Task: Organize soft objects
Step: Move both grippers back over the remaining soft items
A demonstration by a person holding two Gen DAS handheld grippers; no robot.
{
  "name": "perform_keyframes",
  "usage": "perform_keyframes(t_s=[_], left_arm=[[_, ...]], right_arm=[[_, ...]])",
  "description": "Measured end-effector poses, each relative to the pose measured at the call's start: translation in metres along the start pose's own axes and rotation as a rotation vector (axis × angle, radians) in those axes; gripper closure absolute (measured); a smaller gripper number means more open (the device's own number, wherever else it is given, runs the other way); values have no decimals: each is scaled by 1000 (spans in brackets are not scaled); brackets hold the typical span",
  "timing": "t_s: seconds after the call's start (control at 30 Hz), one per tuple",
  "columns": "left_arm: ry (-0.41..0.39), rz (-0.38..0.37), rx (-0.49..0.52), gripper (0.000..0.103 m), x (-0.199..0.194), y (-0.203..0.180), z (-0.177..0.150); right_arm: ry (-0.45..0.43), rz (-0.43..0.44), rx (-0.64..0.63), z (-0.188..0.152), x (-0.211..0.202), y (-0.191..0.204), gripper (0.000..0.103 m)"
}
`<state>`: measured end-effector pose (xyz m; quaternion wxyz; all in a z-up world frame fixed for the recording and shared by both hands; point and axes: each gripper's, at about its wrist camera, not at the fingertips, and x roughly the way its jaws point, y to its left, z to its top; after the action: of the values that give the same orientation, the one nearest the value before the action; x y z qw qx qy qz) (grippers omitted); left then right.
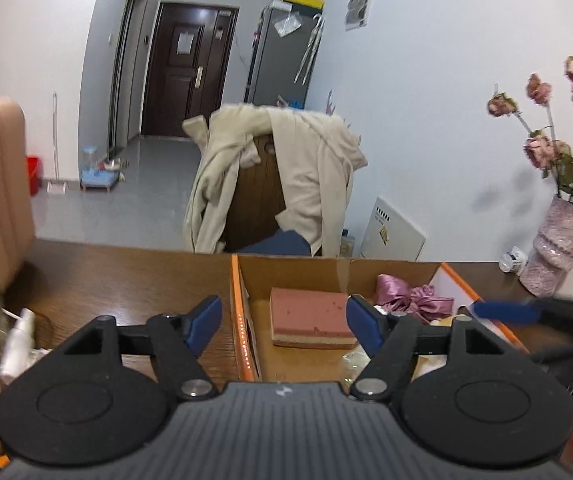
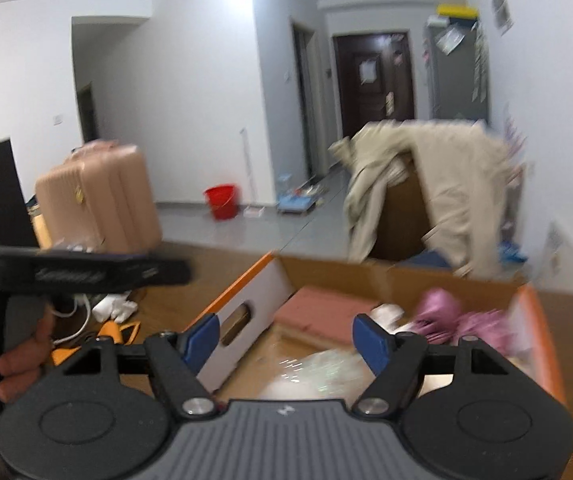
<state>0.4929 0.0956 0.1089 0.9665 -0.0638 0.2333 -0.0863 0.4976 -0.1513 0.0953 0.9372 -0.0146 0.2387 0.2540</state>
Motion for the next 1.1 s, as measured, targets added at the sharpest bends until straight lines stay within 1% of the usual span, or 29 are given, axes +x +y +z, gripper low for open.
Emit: perform_keyframes(t_s=[0.2,0.37,0.43,0.47,0.57,0.63,0.67,0.73,0.77,0.8,0.87,0.93,1.0,1.03,1.1], left_arm=[[-59,18,59,24,-78,-18,4],[-133,24,104,21,-154,-38,3],[-156,21,119,20,-180,-47,1],[-164,21,130,20,-193,-52,0],[-189,28,155,20,-225,-70,-5],[-208,29,167,18,-243,-79,-11],[-221,35,173,15,-254,-85,-19],[-230,54,190,15,-272,-98,-38],[-235,47,212,15,-279,-104,-48],[-251,25,240,14,-291,-111,-62],[-265,7,257,11,-312,-121,-87],[-275,-5,248,8,-331,-125,-112],[-275,-21,215,5,-348,-127,-141],[-272,-15,203,5,-355,-128,-155],[-279,5,194,3,-369,-128,-185]], right_arm=[[-102,-105,-14,13,-97,-16,30],[-169,-147,-60,4,-182,-9,28],[-193,-156,-79,-4,-212,-3,19],[-202,-160,-86,-7,-224,-2,17],[-217,-171,-114,-15,-252,7,17],[-239,-175,-128,-19,-272,14,17],[-248,-175,-132,-22,-279,18,17],[-261,-188,-140,-33,-293,25,16],[-263,-194,-155,-42,-300,30,15],[-261,-196,-169,-52,-306,35,15],[-248,-185,-183,-71,-318,45,14],[-227,-161,-181,-94,-329,55,13],[-202,-130,-169,-121,-340,65,11],[-190,-114,-159,-136,-344,69,9],[-166,-87,-129,-168,-352,71,8]])
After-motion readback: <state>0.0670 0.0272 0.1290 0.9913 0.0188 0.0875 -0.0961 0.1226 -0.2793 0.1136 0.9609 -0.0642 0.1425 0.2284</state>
